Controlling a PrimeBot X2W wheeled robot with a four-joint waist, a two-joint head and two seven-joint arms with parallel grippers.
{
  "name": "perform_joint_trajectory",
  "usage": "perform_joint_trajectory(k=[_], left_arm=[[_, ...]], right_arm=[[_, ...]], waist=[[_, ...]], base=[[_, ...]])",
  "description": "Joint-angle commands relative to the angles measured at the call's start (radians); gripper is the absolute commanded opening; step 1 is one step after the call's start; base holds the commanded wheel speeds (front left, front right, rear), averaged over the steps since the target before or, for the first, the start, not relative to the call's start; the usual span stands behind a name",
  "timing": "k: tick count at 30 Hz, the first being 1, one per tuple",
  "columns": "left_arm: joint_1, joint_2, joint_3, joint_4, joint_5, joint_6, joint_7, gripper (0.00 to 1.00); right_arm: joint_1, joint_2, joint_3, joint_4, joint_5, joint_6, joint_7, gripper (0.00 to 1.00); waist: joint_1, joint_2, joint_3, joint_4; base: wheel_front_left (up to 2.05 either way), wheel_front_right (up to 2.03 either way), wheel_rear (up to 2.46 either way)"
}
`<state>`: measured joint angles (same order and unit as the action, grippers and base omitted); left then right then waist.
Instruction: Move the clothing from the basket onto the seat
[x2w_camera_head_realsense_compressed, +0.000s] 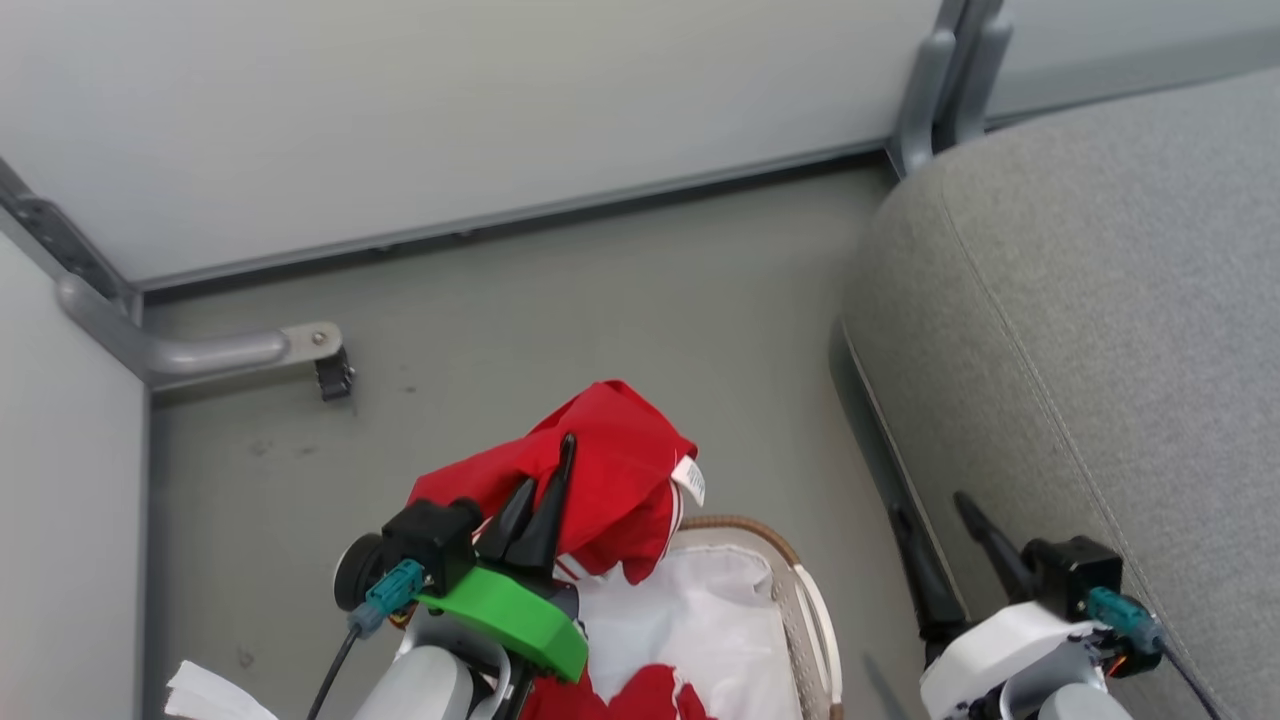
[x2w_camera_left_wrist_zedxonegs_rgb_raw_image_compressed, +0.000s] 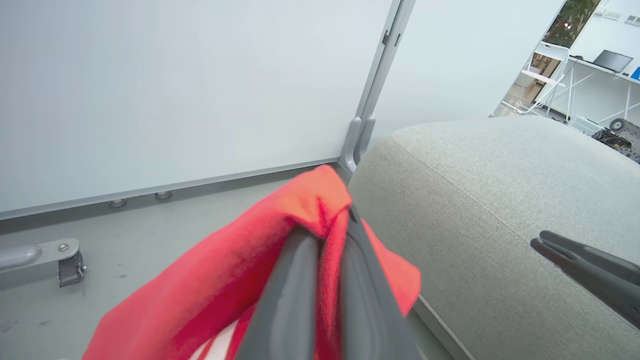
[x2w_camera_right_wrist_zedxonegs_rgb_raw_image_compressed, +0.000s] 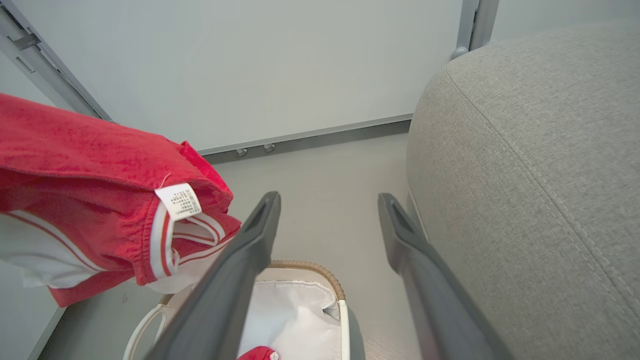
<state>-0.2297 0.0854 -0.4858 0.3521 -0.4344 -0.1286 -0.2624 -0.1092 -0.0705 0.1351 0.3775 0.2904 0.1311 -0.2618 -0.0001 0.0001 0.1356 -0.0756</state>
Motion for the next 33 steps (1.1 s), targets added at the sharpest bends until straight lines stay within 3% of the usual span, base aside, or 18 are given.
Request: perform_joint_trajectory(k=[1, 9, 15, 20, 24, 26, 32, 33], left_arm=[[0.015, 0.002, 0.004, -0.028, 0.008, -0.003, -0.004, 0.00], [-0.043, -0.003, -0.029, -0.145, 0.015, -0.003, -0.004, 0.00], [-0.067, -0.006, -0.077, -0.171, 0.007, -0.003, -0.004, 0.00], [-0.078, -0.013, -0.131, -0.185, -0.016, -0.003, -0.004, 0.00], [-0.089, -0.017, -0.180, -0.193, -0.037, -0.003, -0.004, 0.00], [-0.088, -0.020, -0.198, -0.198, -0.048, -0.003, -0.004, 0.00], [-0.083, -0.025, -0.208, -0.204, -0.055, -0.003, -0.004, 0.01], [-0.077, -0.025, -0.201, -0.207, -0.051, -0.003, -0.004, 0.31]], right_arm=[[0.020, -0.011, 0.020, 0.005, 0.010, -0.001, -0.005, 1.00], [-0.052, -0.089, 0.250, -0.030, -0.069, -0.001, -0.005, 1.00], [-0.190, -0.135, 0.428, -0.073, -0.157, -0.001, -0.005, 1.00], [-0.298, -0.122, 0.516, -0.054, -0.191, -0.001, -0.005, 1.00], [-0.341, -0.070, 0.500, -0.009, -0.193, -0.001, -0.005, 1.00], [-0.335, -0.050, 0.499, 0.037, -0.175, -0.001, -0.005, 0.00], [-0.331, -0.025, 0.500, 0.091, -0.103, -0.001, -0.005, 0.00], [-0.325, -0.028, 0.493, 0.087, -0.095, -0.001, -0.005, 0.00]], waist=[[0.0001, -0.0001, -0.099, 0.066], [0.0001, -0.0001, -0.106, 0.073], [0.0001, -0.0001, -0.102, 0.076], [0.0001, -0.0001, -0.104, 0.092], [0.0001, -0.0001, -0.104, 0.113], [0.0001, -0.0001, -0.104, 0.122], [0.0001, -0.0001, -0.101, 0.129], [0.0001, -0.0001, -0.099, 0.122]], base=[[0.00, 0.00, 0.00], [0.00, 0.00, 0.00], [0.00, 0.00, 0.00], [0.00, 0.00, 0.00], [0.00, 0.00, 0.00], [0.00, 0.00, 0.00], [0.00, 0.00, 0.00], [0.00, 0.00, 0.00]])
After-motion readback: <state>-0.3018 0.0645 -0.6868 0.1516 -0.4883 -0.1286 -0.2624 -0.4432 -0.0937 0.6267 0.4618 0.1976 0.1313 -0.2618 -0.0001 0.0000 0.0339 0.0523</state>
